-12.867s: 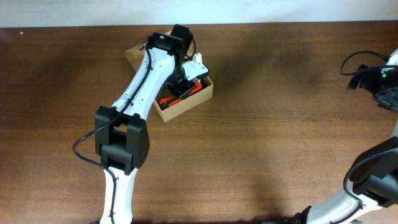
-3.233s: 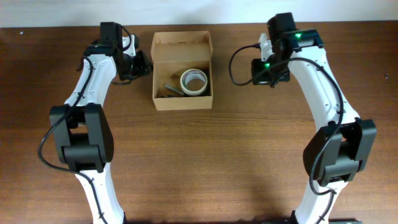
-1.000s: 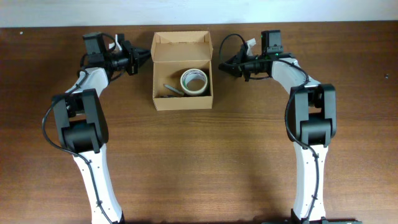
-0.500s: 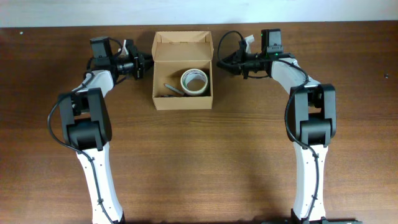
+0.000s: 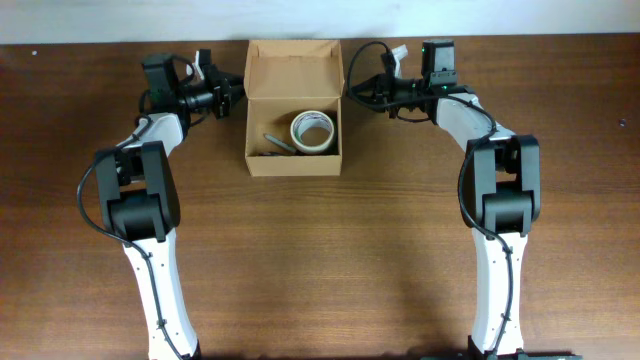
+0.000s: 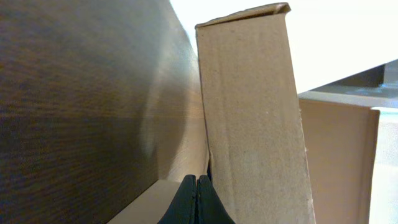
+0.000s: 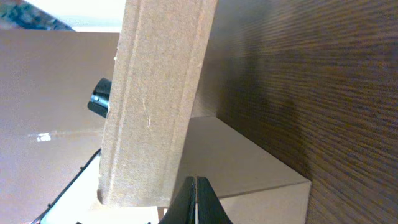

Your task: Pack container

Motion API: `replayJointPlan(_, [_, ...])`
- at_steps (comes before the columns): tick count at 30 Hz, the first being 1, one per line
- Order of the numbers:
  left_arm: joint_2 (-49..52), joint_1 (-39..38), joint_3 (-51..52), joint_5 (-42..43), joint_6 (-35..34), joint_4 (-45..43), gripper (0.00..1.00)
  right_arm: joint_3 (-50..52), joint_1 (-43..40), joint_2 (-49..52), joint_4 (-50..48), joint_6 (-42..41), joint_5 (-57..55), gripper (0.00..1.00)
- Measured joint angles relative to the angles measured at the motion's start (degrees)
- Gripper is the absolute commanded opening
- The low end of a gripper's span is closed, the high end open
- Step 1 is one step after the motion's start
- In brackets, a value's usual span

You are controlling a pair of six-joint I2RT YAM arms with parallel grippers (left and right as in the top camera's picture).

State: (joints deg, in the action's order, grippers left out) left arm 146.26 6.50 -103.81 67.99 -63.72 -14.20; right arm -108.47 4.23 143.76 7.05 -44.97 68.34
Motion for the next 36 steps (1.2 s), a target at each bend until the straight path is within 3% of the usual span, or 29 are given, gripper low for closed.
replayJointPlan(9, [0.02,0.0,0.0,0.76,-0.02,-1.75,0.02,0.0,0.0,0.0,-1.6,-0.04,1.11,0.04])
replayJointPlan(20, [0.02,0.0,0.0,0.85,-0.02,-1.75,0.02,0.0,3.45,0.0,-2.01,-2.23,-6.64,0.04])
replayJointPlan(36, [0.02,0.04,-0.17,4.31,-0.24,-11.28,0.02,0.0,5.49,0.11,-15.8,-2.82,-4.42,0.04])
